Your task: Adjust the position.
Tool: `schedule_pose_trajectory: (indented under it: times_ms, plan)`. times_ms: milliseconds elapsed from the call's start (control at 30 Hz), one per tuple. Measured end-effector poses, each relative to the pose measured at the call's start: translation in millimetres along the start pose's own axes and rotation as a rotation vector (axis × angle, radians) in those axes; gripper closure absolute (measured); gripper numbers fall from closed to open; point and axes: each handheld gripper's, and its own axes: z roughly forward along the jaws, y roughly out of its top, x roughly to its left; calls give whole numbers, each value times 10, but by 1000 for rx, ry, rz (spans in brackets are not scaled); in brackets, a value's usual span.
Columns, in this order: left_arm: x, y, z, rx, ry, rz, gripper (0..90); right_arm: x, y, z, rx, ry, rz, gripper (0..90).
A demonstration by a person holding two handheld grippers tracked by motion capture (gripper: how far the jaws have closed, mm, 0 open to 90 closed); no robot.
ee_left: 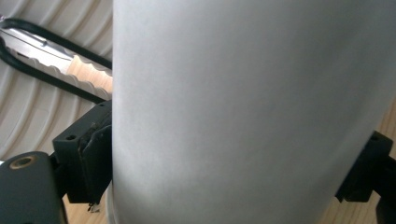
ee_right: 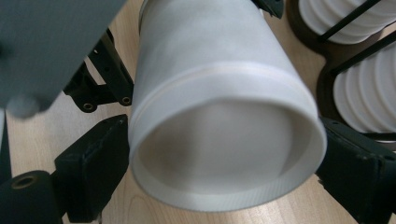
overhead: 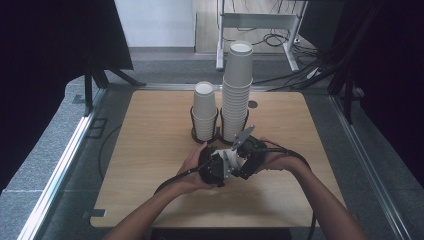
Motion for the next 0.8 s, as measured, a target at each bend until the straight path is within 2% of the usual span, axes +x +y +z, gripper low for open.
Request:
schedule_pose_trajectory:
  times_ms: [100,167,200,267,367,400,433,467,500,533,567,633,733,800]
  plan:
    - [-58,16,9,5,15,27,116,-14,11,34,16,27,3,89]
    - [-82,26,16,-4,16,32,116,-9,19,63,37,33,1,96]
    - [-95,30,24,-19,14,19,116,-8,23,73,42,35,2,108]
    - [-79,41,4,4,15,51,116,-12,26,87,43,40,0,135]
    - [-89,66,-6,6,18,58,116,-23,27,91,42,58,9,174]
    - [-119,69,20,-38,19,19,116,-23,27,97,49,65,12,188]
    - [-106,79,5,-7,22,55,115,-26,26,102,52,68,9,190]
    - [-125,83,15,-12,18,48,114,-27,24,108,61,69,13,195]
    - [-156,82,53,-48,35,19,113,-29,22,115,66,69,14,199]
    - [-163,84,59,-47,36,21,111,-36,20,116,77,72,11,203]
    - [-129,91,19,12,30,83,108,-40,15,118,82,75,13,207]
    - [-121,95,18,24,34,90,95,-48,1,116,83,82,12,213]
    - [-153,88,40,-26,18,36,76,-56,-24,109,75,87,14,220]
    - [-128,85,25,-14,-9,41,29,-59,-47,104,78,73,18,223]
